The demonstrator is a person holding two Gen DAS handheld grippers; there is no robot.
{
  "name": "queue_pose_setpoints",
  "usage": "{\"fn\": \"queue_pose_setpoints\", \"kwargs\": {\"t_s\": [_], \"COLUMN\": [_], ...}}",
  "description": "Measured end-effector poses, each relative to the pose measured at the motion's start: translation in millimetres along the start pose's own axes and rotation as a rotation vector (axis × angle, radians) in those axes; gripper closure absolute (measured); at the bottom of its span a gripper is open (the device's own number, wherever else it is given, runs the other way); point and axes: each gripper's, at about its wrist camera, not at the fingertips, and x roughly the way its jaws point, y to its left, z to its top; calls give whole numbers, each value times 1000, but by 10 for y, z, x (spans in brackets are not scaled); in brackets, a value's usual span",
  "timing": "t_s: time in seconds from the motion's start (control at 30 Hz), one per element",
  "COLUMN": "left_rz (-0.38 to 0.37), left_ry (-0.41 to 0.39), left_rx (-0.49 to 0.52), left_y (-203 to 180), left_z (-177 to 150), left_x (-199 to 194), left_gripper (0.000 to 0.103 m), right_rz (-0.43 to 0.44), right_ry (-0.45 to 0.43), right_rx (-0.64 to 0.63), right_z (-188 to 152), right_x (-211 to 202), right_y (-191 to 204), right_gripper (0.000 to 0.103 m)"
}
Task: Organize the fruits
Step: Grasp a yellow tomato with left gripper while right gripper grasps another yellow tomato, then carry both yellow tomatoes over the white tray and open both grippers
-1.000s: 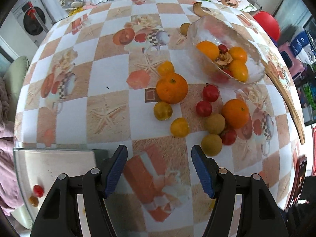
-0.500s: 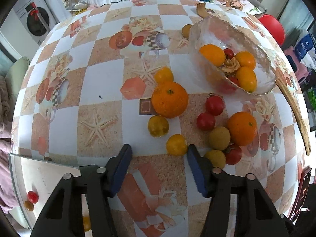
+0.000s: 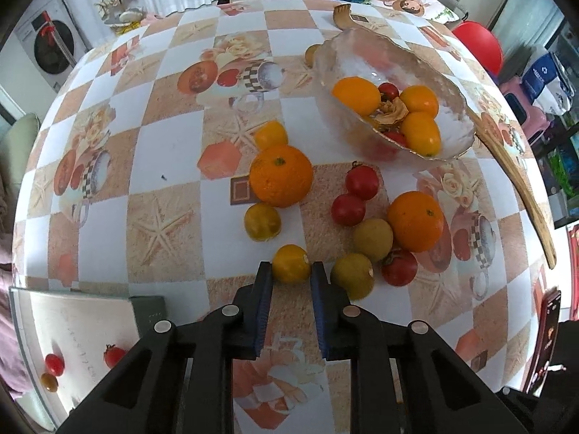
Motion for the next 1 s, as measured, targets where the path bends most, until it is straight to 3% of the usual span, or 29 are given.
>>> {"fn": "queue_pose_setpoints", "kwargs": {"t_s": [0.3, 1.0], "left_rz": [-23, -32], "left_ry": [-11, -43], "left_rx": [11, 12], "left_y": [97, 456], "left_z": [-188, -744], "left_x": [-201, -814], "left_gripper": [80, 80], "right_rz": [20, -6], "right_ry": [2, 18], "right_rx": [52, 74], "right_z": [-84, -325], "right_x": [-173, -540], "right_y": [-261, -154], "right_gripper": [80, 80]}}
